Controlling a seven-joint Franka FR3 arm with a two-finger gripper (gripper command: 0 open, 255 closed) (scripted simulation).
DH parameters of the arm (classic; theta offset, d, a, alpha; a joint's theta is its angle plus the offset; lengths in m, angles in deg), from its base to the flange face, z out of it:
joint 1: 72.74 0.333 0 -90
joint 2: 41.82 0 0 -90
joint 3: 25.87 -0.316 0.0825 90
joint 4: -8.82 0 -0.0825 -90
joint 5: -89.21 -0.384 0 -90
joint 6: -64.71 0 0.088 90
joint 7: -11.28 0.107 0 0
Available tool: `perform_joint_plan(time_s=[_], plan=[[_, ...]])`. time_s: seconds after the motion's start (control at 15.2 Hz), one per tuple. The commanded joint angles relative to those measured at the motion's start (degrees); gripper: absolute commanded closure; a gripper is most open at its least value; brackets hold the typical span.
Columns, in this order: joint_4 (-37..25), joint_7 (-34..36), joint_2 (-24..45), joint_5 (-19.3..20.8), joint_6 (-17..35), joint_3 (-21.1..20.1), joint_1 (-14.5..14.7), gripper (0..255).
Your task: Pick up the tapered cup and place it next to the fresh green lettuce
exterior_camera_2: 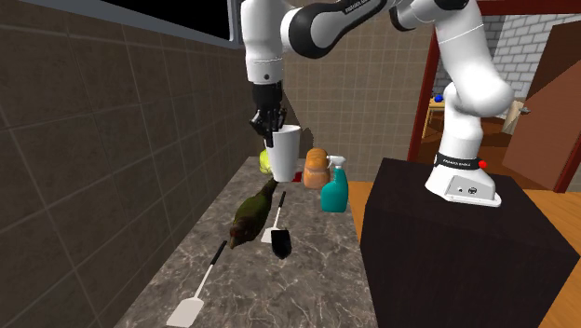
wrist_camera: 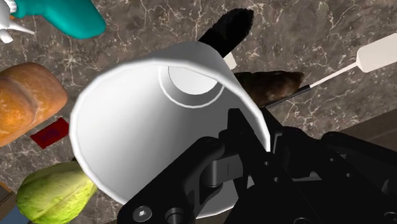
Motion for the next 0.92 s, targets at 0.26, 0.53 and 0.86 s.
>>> perform_joint_plan(time_s=[0.26, 0.53, 0.86], plan=[[10.9, -7.1, -8.0, -3.0, 4.8, 0.7, -7.3, 255], [16.6, -12.5, -12.5, -4.9, 7.4, 1.9, -11.5, 255], [22.0, -19.7, -16.9, -6.8, 10.0, 4.2, -16.1, 255]])
